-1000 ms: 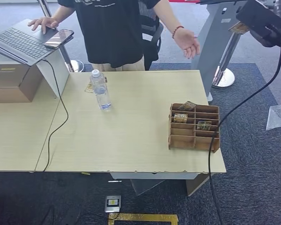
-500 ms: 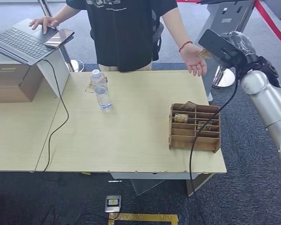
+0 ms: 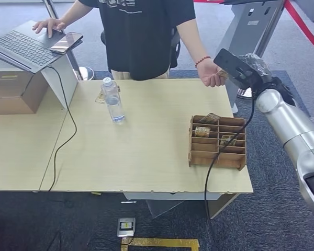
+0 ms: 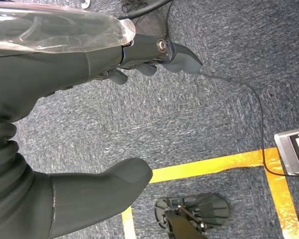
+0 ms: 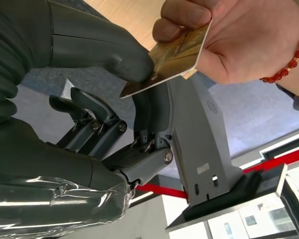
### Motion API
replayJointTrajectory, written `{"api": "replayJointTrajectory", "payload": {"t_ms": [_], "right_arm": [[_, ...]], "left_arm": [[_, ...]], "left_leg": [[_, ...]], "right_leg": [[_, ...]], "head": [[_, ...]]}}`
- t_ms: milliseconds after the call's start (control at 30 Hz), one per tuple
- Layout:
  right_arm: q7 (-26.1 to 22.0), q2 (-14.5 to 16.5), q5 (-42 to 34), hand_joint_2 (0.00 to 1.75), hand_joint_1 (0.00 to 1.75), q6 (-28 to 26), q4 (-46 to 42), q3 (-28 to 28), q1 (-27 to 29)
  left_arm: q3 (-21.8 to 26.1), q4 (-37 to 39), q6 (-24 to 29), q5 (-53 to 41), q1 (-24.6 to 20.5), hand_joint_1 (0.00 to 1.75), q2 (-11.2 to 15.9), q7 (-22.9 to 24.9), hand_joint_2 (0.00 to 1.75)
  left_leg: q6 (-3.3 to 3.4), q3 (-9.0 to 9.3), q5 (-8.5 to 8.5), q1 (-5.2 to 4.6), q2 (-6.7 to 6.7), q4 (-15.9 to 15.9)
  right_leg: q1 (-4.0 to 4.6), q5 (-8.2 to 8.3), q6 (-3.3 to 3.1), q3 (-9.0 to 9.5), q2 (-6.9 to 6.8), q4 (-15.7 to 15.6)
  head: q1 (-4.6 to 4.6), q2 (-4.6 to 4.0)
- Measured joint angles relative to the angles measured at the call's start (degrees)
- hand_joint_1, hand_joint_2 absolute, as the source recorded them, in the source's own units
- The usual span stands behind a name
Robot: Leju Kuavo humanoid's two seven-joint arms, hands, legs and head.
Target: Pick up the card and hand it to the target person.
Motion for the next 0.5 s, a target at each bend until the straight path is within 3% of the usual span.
{"api": "replayJointTrajectory", "payload": {"t_ms": [67, 100, 267, 500], "right_arm": [[-0.2, 0.2, -0.2, 1.75, 0.12, 0.0, 0.7, 0.0, 0.0], [-0.3, 0.2, -0.5, 1.75, 0.03, 0.0, 1.0, 0.0, 0.0], [-0.7, 0.3, -7.1, 1.75, 0.0, 1.7, 2.3, -1.1, 0.3], [0.2, 0.3, -29.8, 1.75, 0.0, 11.5, 1.8, -7.1, 3.4]], "left_arm": [[0.0, 0.0, 0.0, 0.0, 0.0, 0.0, 0.0, 0.0, 1.75], [0.0, 0.0, 0.0, 0.0, 0.0, 0.0, 0.0, 0.0, 1.75], [0.0, 0.0, 0.0, 0.0, 0.1, 0.0, 0.0, 0.2, 1.75], [0.0, 0.0, 0.0, 0.6, 0.2, 0.0, 0.0, 0.6, 1.75]], "left_leg": [[0.0, 0.0, 0.0, 0.0, 0.0, 0.0], [0.0, 0.0, 0.0, 0.0, 0.0, 0.0], [0.0, 0.01, 0.0, 0.0, 0.0, 0.0], [0.0, 0.05, 0.0, 0.0, 0.01, 0.0]], "right_leg": [[0.0, 0.0, 0.0, 0.0, 0.0, 0.0], [0.0, 0.0, 0.0, 0.0, 0.0, 0.0], [0.0, 0.0, 0.0, 0.0, 0.01, 0.0], [0.0, 0.0, 0.0, 0.0, 0.02, 0.0]], "head": [[-0.01, 0.0], [0.0, 0.0], [-0.01, 0.0], [0.0, 0.0]]}}
